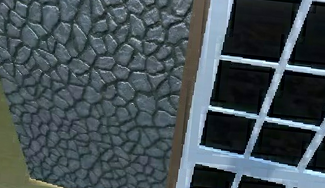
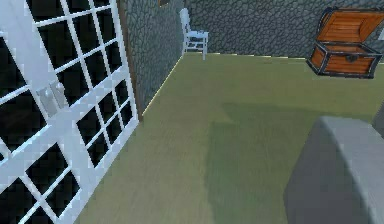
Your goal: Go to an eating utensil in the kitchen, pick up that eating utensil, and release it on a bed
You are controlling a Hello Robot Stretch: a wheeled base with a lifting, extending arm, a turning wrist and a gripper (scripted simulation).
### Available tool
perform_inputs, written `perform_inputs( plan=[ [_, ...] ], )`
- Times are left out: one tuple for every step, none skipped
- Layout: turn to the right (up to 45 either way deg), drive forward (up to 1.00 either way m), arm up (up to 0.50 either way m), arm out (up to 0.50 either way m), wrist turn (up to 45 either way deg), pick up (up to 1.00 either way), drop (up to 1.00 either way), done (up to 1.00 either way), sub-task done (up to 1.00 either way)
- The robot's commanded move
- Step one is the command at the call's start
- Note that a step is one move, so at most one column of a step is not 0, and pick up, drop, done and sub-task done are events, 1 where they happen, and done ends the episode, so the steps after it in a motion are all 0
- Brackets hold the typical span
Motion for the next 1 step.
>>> perform_inputs(
  plan=[
    [9.0,0.0,0.0,0.0,0.0,0.0,0.0,0.0,0.0]
  ],
)
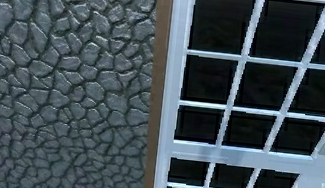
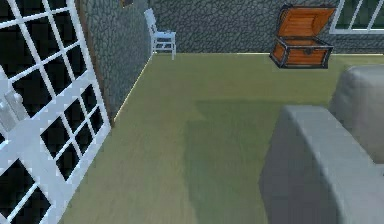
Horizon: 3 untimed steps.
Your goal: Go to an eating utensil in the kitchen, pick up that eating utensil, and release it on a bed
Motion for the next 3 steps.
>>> perform_inputs(
  plan=[
    [0.0,0.15,0.0,0.0,0.0,0.0,0.0,0.0,0.0],
    [-45.0,0.0,0.0,0.0,0.0,0.0,0.0,0.0,0.0],
    [-45.0,0.0,0.0,0.0,0.0,0.0,0.0,0.0,0.0]
  ],
)
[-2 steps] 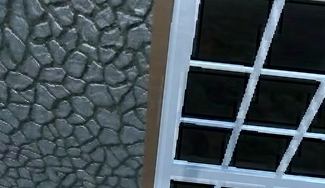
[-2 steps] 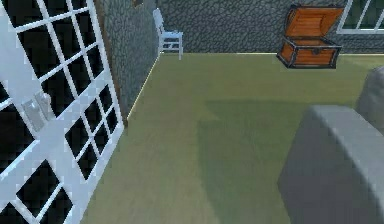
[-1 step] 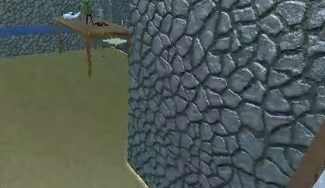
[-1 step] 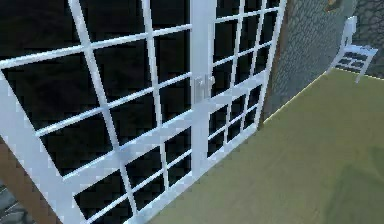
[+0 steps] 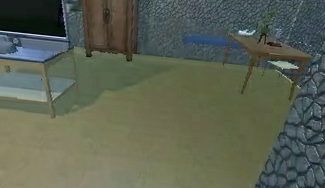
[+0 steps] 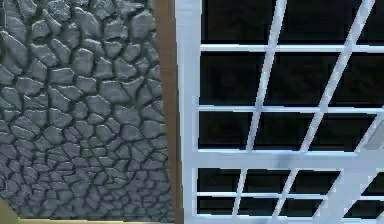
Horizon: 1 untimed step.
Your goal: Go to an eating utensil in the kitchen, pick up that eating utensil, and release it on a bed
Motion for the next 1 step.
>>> perform_inputs(
  plan=[
    [-45.0,0.0,0.0,0.0,0.0,0.0,0.0,0.0,0.0]
  ],
)
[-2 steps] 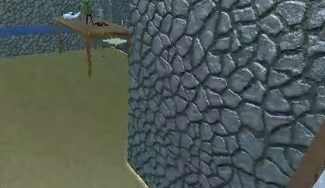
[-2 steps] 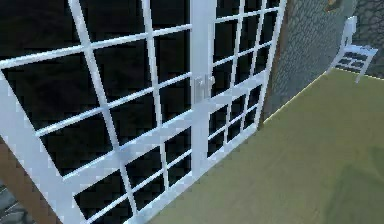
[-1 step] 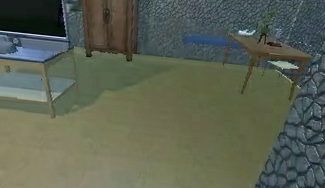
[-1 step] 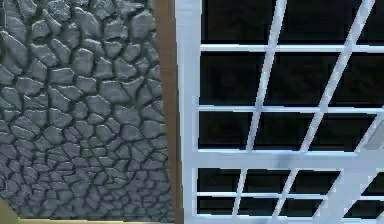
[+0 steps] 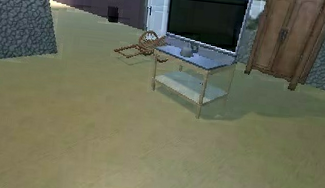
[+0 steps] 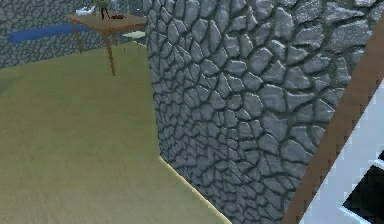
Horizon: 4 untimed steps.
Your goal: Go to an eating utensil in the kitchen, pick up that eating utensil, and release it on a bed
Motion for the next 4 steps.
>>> perform_inputs(
  plan=[
    [-15.0,0.0,0.0,0.0,0.0,0.0,0.0,0.0,0.0],
    [0.0,0.7,0.0,0.0,0.0,0.0,0.0,0.0,0.0],
    [-9.0,0.0,0.0,0.0,0.0,0.0,0.0,0.0,0.0],
    [0.0,1.0,0.0,0.0,0.0,0.0,0.0,0.0,0.0]
  ],
)
